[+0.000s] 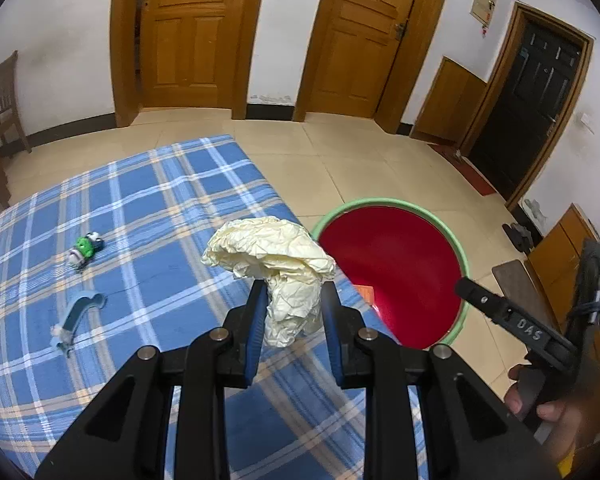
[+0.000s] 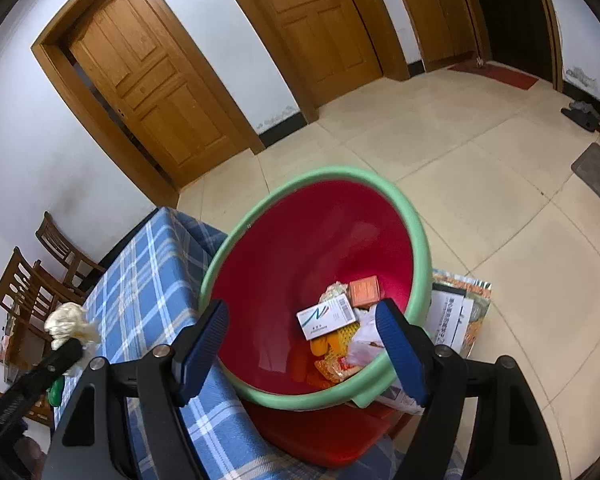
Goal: Collect trash
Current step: 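Open the right gripper to drop the packet into the bucket, then move the left gripper over the bucket and open it to drop the tissue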
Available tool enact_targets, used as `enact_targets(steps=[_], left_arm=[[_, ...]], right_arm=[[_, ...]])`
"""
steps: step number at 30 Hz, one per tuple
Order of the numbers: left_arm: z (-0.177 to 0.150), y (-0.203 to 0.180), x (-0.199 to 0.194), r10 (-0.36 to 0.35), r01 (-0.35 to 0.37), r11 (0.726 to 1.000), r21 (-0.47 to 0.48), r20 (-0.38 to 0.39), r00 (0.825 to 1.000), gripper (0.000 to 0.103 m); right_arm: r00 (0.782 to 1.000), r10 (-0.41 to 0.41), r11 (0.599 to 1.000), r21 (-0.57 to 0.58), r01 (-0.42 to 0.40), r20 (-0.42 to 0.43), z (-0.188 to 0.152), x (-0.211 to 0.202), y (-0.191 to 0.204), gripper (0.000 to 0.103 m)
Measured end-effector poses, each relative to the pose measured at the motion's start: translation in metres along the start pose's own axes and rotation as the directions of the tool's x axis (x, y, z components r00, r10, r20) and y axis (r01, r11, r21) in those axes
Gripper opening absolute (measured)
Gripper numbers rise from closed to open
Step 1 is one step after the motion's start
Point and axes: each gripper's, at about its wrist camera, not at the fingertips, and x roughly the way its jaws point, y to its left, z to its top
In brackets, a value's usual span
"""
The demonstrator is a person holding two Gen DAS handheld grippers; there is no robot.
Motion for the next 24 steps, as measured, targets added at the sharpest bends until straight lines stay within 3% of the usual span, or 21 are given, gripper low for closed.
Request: enact_targets(steps=[12, 24], left_arm=[[0.002, -0.04, 0.033, -0.049, 0.053, 0.996, 0.078, -0.063, 0.997, 0.027], [0.007, -0.076, 0.074, -0.068, 0.085, 0.985, 0.15, -0.116, 0.991, 0.028]], right_arm=[[0.996, -0.005, 1.0, 0.019, 0.003, 0.087, 0.014, -0.025, -0.007, 0.078], [0.998, -0.007, 0.997, 0.073, 0.002, 0.068, 0.017, -0.015, -0.027, 0.078]])
